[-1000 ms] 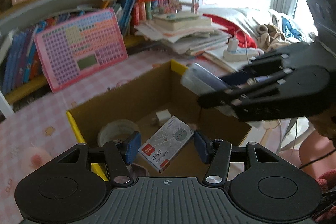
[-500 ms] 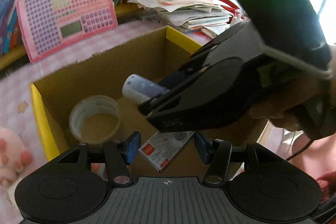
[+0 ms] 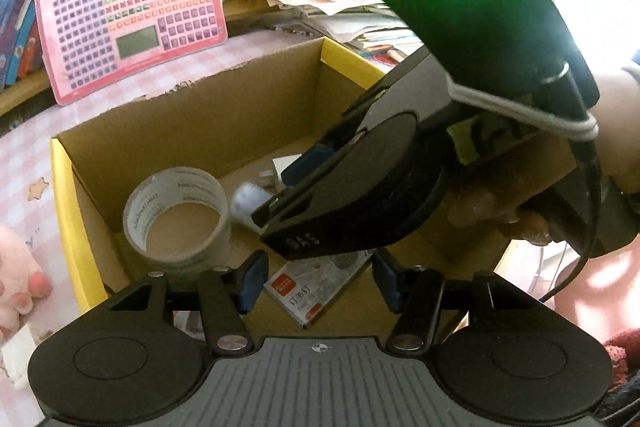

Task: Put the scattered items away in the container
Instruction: 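Lower bottle into yellow box and open right gripper while left gripper releases card box, then withdraw both open grippers up out of the yellow box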

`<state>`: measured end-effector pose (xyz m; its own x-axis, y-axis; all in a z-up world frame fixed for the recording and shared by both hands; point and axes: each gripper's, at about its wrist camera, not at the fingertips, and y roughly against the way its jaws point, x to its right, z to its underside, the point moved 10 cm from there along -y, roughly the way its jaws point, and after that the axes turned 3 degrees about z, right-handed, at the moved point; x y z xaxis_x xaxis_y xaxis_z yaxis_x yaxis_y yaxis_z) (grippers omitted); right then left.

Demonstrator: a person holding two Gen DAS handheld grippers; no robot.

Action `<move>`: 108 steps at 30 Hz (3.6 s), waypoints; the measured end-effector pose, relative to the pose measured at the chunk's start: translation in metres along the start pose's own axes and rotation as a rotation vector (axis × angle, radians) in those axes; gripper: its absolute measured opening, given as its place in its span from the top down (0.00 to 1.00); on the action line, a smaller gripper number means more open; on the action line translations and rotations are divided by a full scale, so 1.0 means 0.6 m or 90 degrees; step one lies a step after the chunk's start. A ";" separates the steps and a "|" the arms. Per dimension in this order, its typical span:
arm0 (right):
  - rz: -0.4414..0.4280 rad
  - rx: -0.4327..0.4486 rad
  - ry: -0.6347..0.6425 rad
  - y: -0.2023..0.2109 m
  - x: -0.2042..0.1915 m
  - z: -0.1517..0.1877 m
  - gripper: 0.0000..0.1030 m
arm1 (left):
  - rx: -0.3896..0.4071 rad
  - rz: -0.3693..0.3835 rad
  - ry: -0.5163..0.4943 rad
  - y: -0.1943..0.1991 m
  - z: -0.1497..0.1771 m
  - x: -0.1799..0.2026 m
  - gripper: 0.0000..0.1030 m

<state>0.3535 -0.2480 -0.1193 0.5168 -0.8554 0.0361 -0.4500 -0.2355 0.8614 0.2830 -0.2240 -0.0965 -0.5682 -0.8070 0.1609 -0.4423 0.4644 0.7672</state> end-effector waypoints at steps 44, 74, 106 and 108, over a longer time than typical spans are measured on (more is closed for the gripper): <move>0.113 0.300 -0.125 0.309 -0.005 0.088 0.41 | 0.195 -0.179 0.069 0.256 0.069 -0.003 0.11; 0.124 0.186 -0.143 0.252 -0.093 0.222 0.23 | 0.086 -0.228 0.119 0.242 0.194 -0.016 0.10; 0.165 0.114 -0.185 0.214 -0.286 0.193 0.15 | 0.022 -0.118 0.040 0.289 0.284 -0.127 0.09; 0.164 0.111 -0.184 0.209 -0.299 0.186 0.15 | 0.021 -0.117 0.041 0.293 0.289 -0.140 0.09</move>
<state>0.1230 -0.1756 -0.0744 0.1562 -0.9849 0.0742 -0.6675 -0.0499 0.7430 0.1325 -0.0114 -0.0827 -0.4304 -0.9005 0.0612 -0.5577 0.3187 0.7664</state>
